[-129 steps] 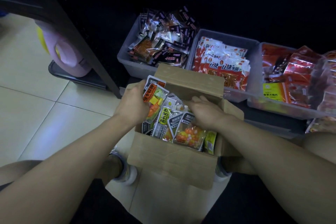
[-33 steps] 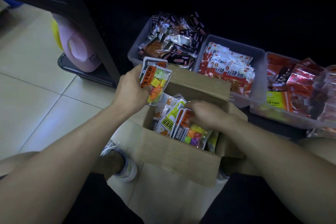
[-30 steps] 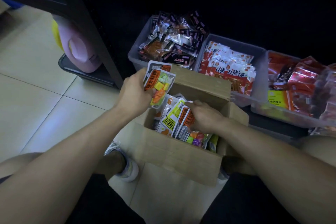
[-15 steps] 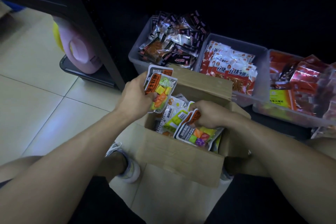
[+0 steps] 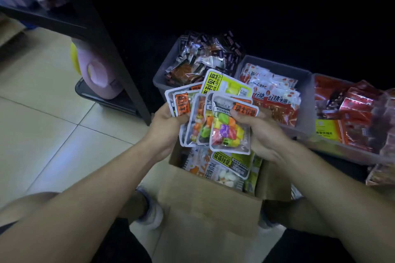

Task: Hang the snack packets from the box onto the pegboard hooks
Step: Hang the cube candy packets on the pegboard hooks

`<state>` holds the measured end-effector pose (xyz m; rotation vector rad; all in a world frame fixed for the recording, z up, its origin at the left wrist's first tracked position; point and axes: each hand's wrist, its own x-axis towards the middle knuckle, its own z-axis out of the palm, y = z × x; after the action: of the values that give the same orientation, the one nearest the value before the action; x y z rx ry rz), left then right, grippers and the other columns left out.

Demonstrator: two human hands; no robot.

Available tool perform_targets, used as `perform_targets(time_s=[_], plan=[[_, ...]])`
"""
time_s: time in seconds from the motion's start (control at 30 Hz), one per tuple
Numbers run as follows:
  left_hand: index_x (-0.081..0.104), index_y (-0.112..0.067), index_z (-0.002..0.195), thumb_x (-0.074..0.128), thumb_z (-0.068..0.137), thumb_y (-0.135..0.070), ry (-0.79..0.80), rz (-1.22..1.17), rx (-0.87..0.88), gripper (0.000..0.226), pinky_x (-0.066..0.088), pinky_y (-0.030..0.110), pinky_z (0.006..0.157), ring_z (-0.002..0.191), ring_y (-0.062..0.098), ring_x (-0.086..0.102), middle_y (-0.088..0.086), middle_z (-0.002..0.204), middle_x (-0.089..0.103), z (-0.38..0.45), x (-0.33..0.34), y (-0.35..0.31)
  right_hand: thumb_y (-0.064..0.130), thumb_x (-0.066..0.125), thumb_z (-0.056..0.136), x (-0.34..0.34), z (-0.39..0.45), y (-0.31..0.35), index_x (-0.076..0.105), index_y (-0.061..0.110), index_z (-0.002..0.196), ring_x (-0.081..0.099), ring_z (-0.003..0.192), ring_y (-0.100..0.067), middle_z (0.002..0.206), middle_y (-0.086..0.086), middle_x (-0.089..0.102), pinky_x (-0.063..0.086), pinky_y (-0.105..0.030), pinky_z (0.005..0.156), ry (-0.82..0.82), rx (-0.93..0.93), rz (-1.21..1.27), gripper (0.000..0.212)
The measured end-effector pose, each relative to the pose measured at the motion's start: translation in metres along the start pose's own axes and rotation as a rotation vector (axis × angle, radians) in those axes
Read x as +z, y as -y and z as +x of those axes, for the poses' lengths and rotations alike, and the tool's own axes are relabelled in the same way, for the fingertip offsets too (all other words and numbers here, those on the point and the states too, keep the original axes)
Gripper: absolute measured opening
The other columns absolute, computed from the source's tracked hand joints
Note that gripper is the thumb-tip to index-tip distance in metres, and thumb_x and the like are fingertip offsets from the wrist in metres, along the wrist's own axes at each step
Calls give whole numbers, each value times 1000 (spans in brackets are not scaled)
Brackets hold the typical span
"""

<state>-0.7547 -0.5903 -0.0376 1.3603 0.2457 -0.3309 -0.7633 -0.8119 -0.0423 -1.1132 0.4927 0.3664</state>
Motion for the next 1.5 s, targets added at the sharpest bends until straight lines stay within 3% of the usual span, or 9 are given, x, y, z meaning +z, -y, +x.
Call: perform_targets(time_s=[0.13, 0.23, 0.33, 0.47, 0.63, 0.77, 0.93, 1.33, 1.5], plan=[[73, -13, 122, 52, 110, -25, -14, -139, -144, 28, 61, 55, 97, 109, 41, 75, 19, 118, 79, -4, 10, 3, 11, 82, 70, 2, 1, -16, 63, 4, 133, 74, 105, -31, 109, -15, 78, 61, -54, 91, 5, 40, 29, 66], [64, -12, 136, 77, 90, -53, 126, 90, -70, 62, 60, 55, 101, 113, 35, 76, 12, 124, 78, -12, 16, 6, 12, 83, 70, 4, -1, -26, 70, 8, 119, 77, 100, -26, 110, -14, 79, 63, -45, 87, 0, 28, -27, 50], [64, 5, 130, 92, 81, -7, 130, 303, 39, 58, 66, 45, 91, 102, 29, 80, 11, 112, 82, -15, 20, 15, 7, 83, 77, 1, -1, -33, 72, 1, 114, 78, 91, -26, 107, -18, 78, 64, -33, 69, -7, 58, -91, 39], [65, 1, 126, 84, 76, 15, 111, 350, -77, 55, 67, 38, 76, 89, 29, 82, 13, 104, 83, -11, 18, 22, 20, 83, 74, 1, -2, -34, 71, 2, 121, 75, 103, -31, 112, -18, 78, 63, -39, 84, 77, 172, -209, 52], [64, -14, 121, 92, 52, -10, -8, 551, -70, 74, 67, 44, 73, 84, 26, 81, 6, 99, 81, 1, 4, 23, 73, 52, 94, -14, 4, 1, 71, 18, 111, 72, 97, -24, 106, -8, 76, 59, -43, 87, -65, -75, -1231, 60], [54, -48, 107, 84, 38, -40, -94, 720, -11, 76, 63, 48, 89, 100, 23, 75, 1, 114, 73, 4, -7, 24, 44, 83, 84, -33, 1, 25, 70, 26, 116, 67, 107, -22, 116, 1, 71, 55, -35, 89, 140, -66, -1791, 38], [50, -46, 118, 84, 46, -39, -75, 792, 41, 80, 61, 45, 95, 107, 20, 72, 0, 120, 70, -2, -7, 19, 21, 75, 84, -33, -13, -25, 69, 19, 120, 66, 106, -30, 112, -7, 70, 46, -27, 75, 299, 175, -2310, 37], [52, -38, 118, 92, 70, -7, -88, 761, 68, 71, 61, 33, 83, 94, 10, 75, -10, 107, 75, -9, -10, 9, 28, 71, 97, -27, -9, 31, 71, 31, 92, 65, 91, -14, 95, 8, 72, 52, -33, 77, 303, -162, -1874, 6], [53, -34, 125, 91, 73, -10, -122, 749, 66, 69, 60, 32, 81, 89, 4, 74, -15, 101, 75, -8, -14, 6, 19, 67, 99, -28, -12, 44, 63, 27, 86, 67, 82, -18, 87, 4, 72, 52, -36, 71, 55, -301, -1650, 16]])
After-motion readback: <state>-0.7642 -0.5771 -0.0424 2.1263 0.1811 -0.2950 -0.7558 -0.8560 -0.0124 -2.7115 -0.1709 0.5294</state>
